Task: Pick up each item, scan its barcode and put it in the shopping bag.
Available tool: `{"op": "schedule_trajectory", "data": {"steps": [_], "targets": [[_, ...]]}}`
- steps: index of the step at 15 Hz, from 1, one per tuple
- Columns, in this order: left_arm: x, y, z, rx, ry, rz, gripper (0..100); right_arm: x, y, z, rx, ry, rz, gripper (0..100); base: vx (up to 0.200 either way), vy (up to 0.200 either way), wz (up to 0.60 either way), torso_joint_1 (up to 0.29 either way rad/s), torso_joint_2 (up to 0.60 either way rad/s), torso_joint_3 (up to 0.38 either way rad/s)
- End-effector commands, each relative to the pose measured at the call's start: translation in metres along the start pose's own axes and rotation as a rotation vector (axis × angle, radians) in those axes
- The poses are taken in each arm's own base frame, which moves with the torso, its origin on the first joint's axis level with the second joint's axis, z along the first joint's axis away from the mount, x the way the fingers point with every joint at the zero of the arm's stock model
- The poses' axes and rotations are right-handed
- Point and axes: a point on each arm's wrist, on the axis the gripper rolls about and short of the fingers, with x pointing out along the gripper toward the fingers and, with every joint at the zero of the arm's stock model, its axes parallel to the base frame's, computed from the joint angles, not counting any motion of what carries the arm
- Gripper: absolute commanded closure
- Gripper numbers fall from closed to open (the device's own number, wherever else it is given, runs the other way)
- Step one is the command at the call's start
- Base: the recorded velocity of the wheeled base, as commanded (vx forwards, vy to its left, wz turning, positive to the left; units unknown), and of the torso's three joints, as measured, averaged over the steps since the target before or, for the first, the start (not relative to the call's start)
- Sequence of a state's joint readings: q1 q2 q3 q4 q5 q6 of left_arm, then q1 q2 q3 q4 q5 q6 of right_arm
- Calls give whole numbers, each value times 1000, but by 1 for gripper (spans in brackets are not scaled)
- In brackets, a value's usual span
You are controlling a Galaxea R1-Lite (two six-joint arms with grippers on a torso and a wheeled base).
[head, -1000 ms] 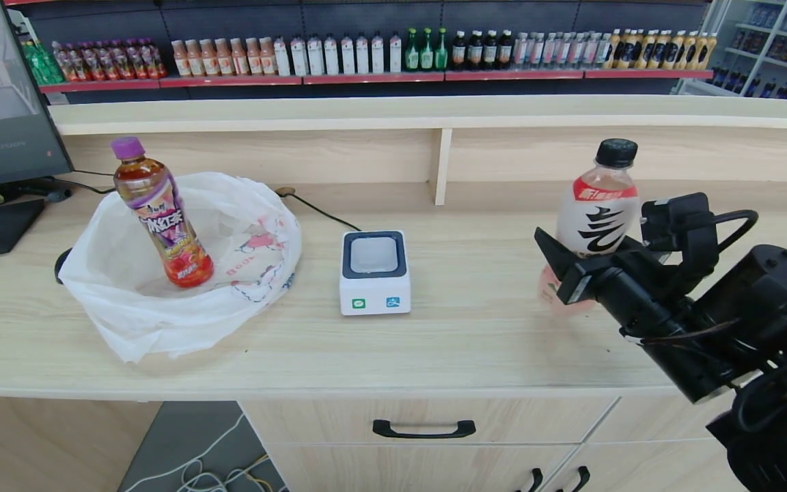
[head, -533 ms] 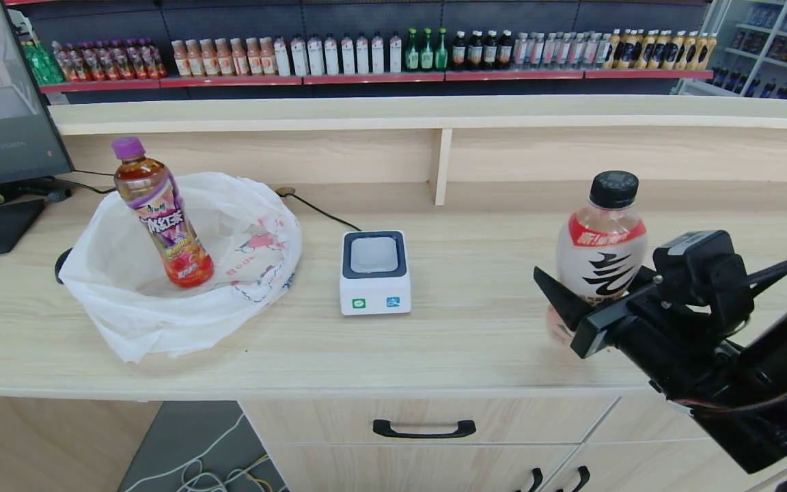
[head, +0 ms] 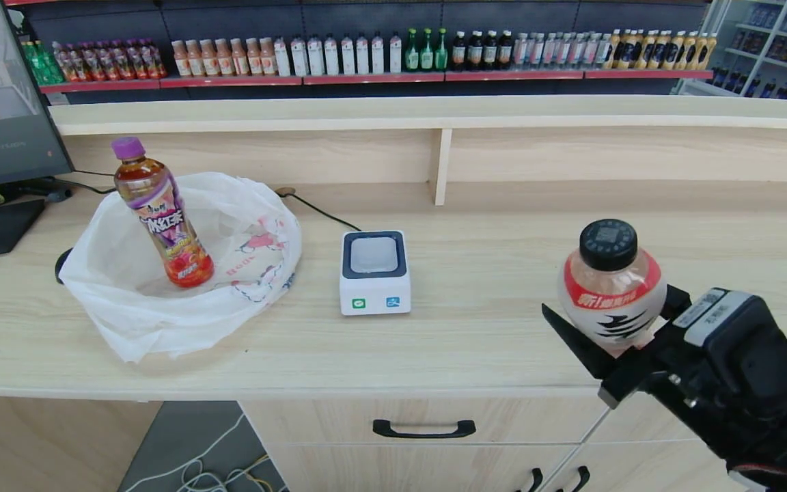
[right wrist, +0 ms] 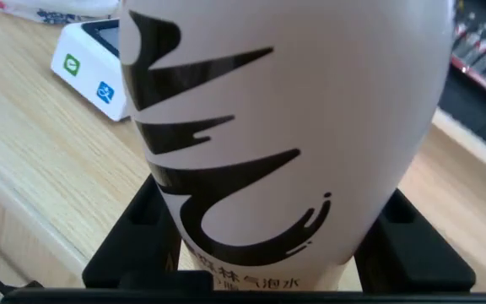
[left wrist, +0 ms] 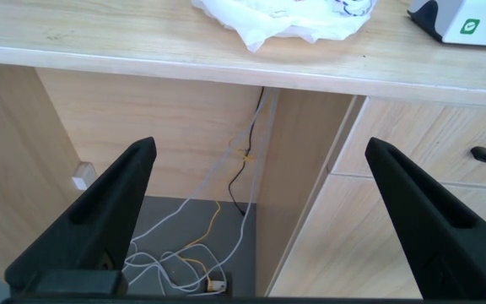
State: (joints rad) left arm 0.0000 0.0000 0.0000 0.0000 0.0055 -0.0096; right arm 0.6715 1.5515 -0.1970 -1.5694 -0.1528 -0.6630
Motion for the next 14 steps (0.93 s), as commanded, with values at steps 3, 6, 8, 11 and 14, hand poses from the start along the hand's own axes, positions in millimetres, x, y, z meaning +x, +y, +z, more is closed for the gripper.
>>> {"op": "schedule_trajectory", "data": {"steps": [3,6,8,11,14], "targets": [[0,0,0,0,0,1,0,-14,13,24,-161,-121,70,100,0,0,0,0,0,0],[0,0,0,0,0,1,0,-26,28,31,-263,-175,151,100,0,0,0,0,0,0],[0,0,0,0,0,1,0,-34,34,33,-317,-206,189,100,0,0,0,0,0,0],[0,0,0,0,0,1,0,-42,40,30,-345,-208,231,100,0,0,0,0,0,0],[0,0,0,-1,0,1,0,-47,43,27,-388,-210,256,100,0,0,0,0,0,0]]}}
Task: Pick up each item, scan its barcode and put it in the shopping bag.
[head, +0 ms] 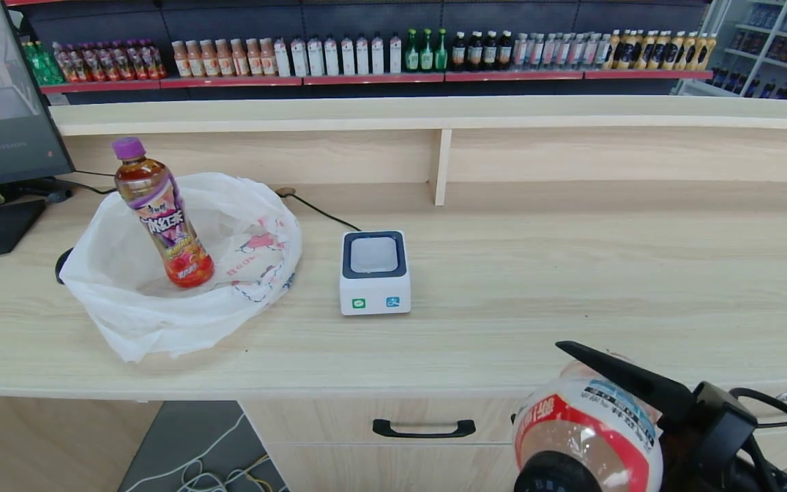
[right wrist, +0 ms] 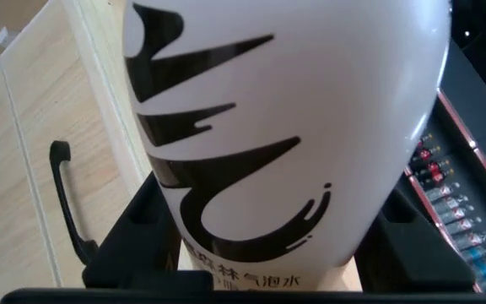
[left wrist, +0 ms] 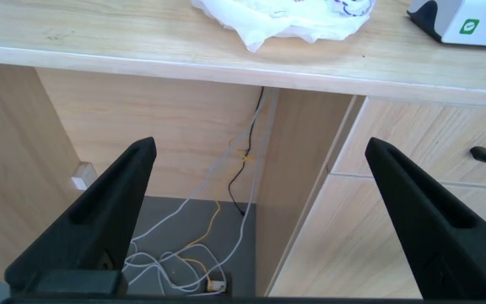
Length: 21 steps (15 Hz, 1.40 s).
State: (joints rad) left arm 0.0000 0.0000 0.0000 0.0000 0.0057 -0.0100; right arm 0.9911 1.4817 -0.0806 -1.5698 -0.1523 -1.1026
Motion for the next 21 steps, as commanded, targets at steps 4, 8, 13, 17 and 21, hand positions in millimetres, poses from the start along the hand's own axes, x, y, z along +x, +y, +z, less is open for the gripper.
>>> {"op": "schedule_trajectory", "data": {"steps": [4,8,13,17,21], "targets": [[0,0,0,-2,0,2,0,-11,1,1,-102,-65,36,100,0,0,0,0,0,0],[0,0,0,-2,0,0,0,4,-2,8,-180,-166,31,100,0,0,0,0,0,0],[0,0,0,1,0,0,0,25,-7,16,-244,-352,40,100,0,0,0,0,0,0],[0,0,0,-1,0,0,0,7,-12,9,-280,-354,39,100,0,0,0,0,0,0],[0,0,0,-5,0,2,0,-3,-19,1,-293,-320,15,100,0,0,0,0,0,0]]}}
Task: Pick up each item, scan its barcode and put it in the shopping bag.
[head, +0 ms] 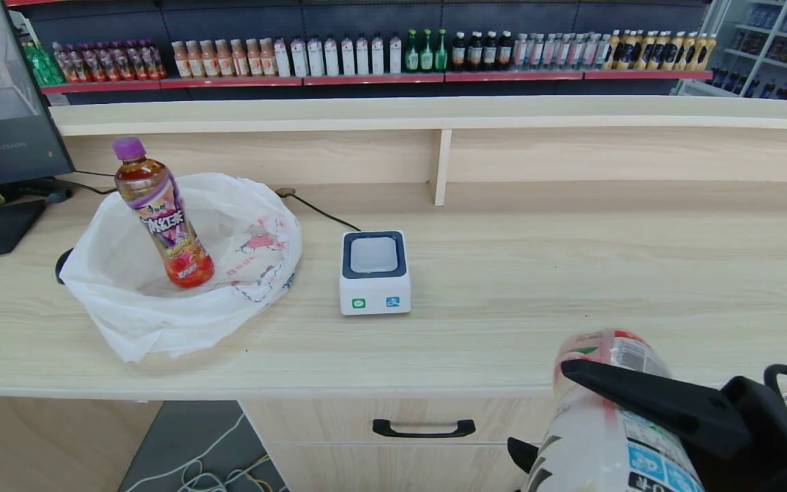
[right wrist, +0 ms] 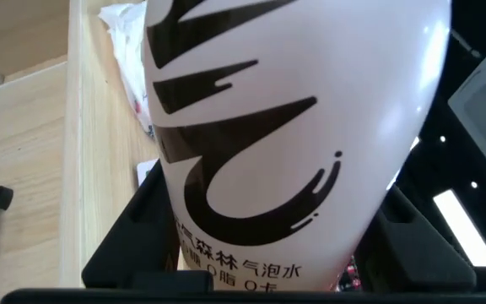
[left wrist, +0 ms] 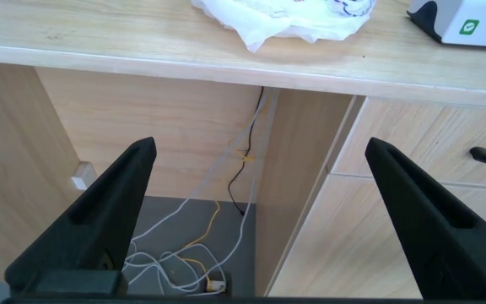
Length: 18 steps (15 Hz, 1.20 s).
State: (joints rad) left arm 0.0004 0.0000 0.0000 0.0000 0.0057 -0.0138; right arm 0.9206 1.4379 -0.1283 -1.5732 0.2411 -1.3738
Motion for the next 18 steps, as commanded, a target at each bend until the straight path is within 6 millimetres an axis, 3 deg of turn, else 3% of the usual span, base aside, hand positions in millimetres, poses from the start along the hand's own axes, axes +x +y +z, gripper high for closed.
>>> {"op": "schedule_trajectory", "data": {"steps": [1,7,11,18], "targets": [[0,0,0,2,0,1,0,-9,4,-6,-7,32,30,100,0,0,0,0,0,0],[0,0,0,5,0,0,0,-4,-1,-8,-21,33,1,100,0,0,0,0,0,0],[0,0,0,3,0,1,0,-9,9,-11,-10,54,52,100,0,0,0,0,0,0],[0,0,0,3,0,1,0,2,10,-15,-1,55,53,100,0,0,0,0,0,0]]}}
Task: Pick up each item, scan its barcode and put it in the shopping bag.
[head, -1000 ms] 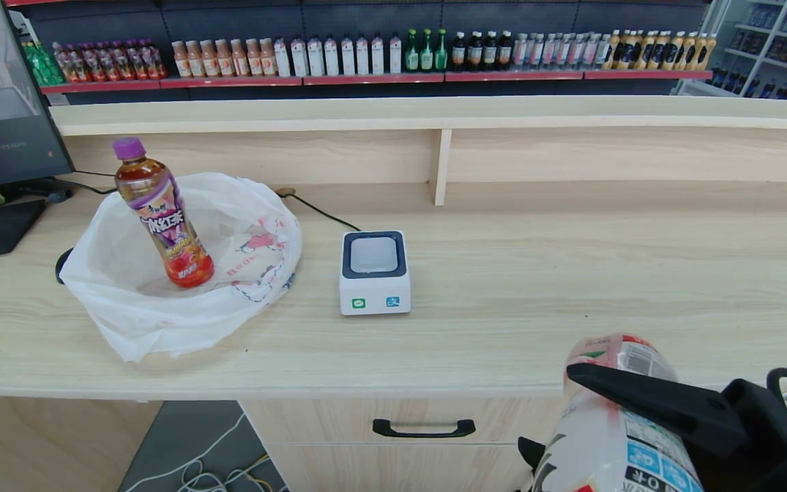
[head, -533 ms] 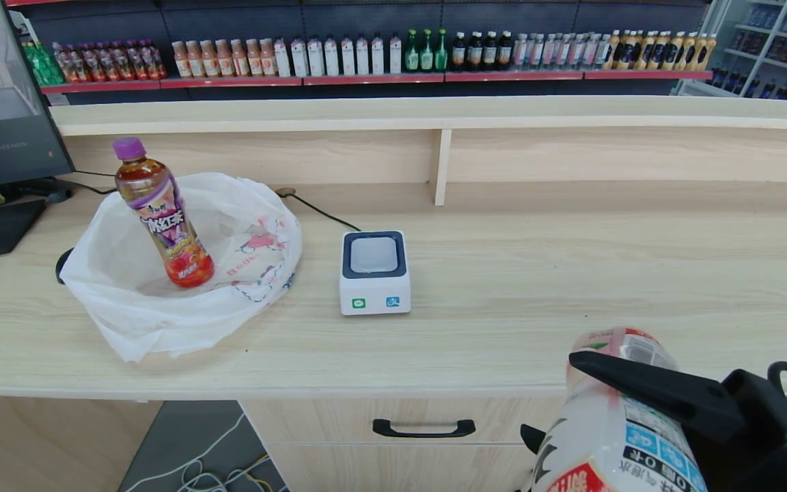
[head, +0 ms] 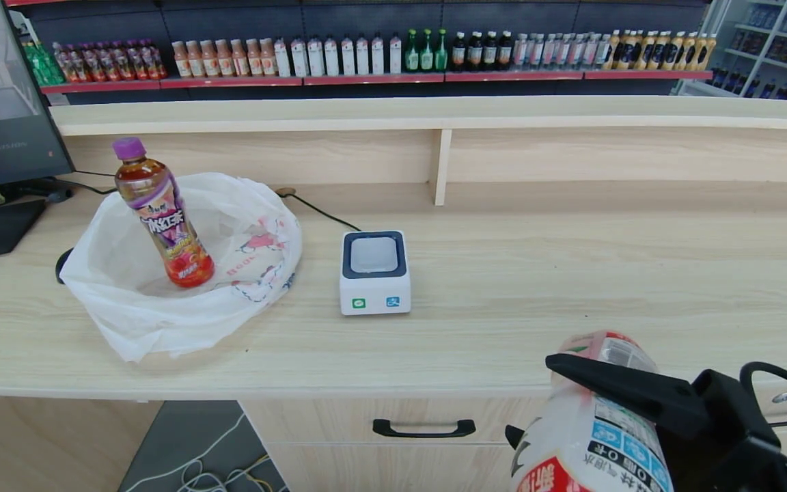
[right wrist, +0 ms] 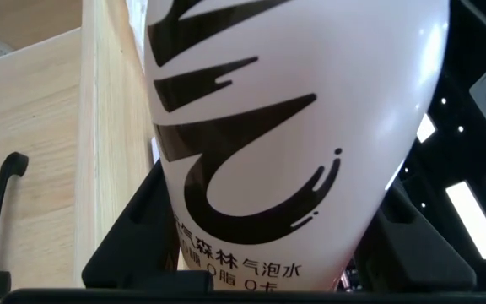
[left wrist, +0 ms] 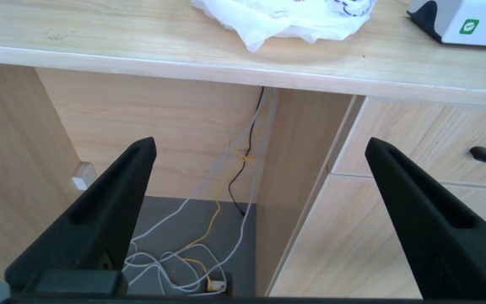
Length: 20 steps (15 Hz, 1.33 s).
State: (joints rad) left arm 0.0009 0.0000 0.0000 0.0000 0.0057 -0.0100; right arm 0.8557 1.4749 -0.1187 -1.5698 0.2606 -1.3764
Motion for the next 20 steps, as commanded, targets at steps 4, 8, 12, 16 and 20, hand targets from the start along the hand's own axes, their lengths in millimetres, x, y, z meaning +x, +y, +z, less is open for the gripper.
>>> {"op": "schedule_trajectory", "data": {"steps": [4,8,12,16,20], "targets": [[0,0,0,-1,0,1,0,7,7,-3,21,4,31,100,0,0,0,0,0,0],[0,0,0,-1,0,1,0,11,5,-3,63,0,17,100,0,0,0,0,0,0],[0,0,0,-1,0,1,0,39,8,24,89,-78,-1,100,0,0,0,0,0,0],[0,0,0,2,0,0,0,41,8,28,85,-65,-7,100,0,0,0,0,0,0],[0,0,0,1,0,0,0,39,11,26,106,-32,2,100,0,0,0,0,0,0]]}}
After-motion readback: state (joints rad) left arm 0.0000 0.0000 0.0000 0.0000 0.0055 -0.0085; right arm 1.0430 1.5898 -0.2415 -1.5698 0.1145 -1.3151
